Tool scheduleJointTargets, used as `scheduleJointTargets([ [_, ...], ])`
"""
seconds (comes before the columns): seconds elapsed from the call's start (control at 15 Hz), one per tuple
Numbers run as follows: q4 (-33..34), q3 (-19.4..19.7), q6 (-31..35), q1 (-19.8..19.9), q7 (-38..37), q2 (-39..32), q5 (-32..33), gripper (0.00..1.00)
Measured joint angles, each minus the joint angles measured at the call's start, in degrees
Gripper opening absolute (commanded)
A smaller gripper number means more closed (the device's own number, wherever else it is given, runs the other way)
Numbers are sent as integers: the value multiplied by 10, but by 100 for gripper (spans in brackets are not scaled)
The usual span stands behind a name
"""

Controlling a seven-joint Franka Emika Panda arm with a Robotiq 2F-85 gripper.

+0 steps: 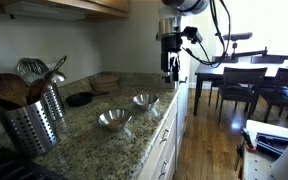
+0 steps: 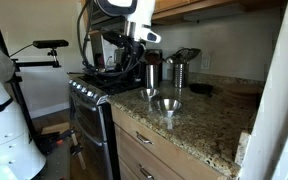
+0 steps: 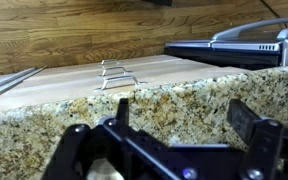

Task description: Pour the contents of the left bowl into the right bowl

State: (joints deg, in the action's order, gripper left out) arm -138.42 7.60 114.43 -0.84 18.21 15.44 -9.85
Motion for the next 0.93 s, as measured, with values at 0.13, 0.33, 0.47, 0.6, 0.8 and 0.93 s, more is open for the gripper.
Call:
scheduleJointTargets([
  [0.13,19,-7,9,-1,12,-31,-8,100],
  [0.33,49,-16,23,-1,29,-77,-20,100],
  [0.47,73,-25,27,-1,38,-106,-29,100],
  [0.6,99,-36,28,-1,43,-134,-33,100],
  [0.8,138,-56,29,-1,44,-179,-37,100],
  [0.93,164,-68,29,-1,44,-209,-39,100],
])
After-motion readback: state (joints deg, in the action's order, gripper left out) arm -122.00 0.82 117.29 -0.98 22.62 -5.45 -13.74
